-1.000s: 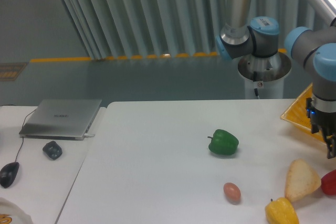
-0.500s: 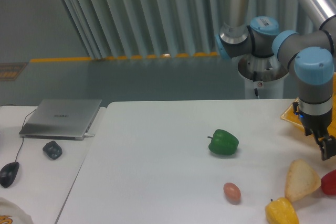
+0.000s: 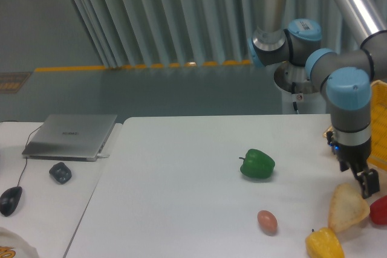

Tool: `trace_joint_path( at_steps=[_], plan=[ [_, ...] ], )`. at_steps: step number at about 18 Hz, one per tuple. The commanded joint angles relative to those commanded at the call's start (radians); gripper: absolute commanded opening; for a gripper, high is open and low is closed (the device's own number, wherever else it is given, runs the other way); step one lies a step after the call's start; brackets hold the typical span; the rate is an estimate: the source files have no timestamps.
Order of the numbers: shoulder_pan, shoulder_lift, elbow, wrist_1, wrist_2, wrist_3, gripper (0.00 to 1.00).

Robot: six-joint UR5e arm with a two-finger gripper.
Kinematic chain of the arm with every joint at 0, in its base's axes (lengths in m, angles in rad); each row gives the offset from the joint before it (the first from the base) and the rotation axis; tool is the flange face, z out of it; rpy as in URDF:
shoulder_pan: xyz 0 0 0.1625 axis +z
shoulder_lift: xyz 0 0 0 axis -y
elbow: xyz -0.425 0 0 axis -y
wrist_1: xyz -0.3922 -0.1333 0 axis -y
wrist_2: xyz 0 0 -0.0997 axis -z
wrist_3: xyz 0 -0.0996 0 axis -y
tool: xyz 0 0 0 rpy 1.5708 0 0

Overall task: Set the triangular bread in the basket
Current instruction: 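Move the gripper out of the yellow basket down toward the triangular bread, then lower the open gripper onto the triangular bread and close on it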

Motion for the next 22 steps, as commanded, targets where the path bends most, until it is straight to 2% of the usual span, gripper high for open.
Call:
trace_joint_path(
  at_steps=[2,5,8,12,15,22],
  plan=[
    [-0.003,-0.017,-0.002,0.002,-0.026,-0.035,1.0],
    [-0.008,-0.037,-0.002,0.037,-0.103,-0.245,1.0],
    [-0.008,-0.06,0.0,0.072,-0.121,-0.376,1.0],
    [-0.009,-0.074,0.003,0.08,-0.121,-0.405,1.0],
    [-0.009,-0.08,0.005,0.098,-0.155,-0.491,1.0],
    [-0.011,-0.092,0.002,0.109,-0.157,-0.5,1.0]
  ],
)
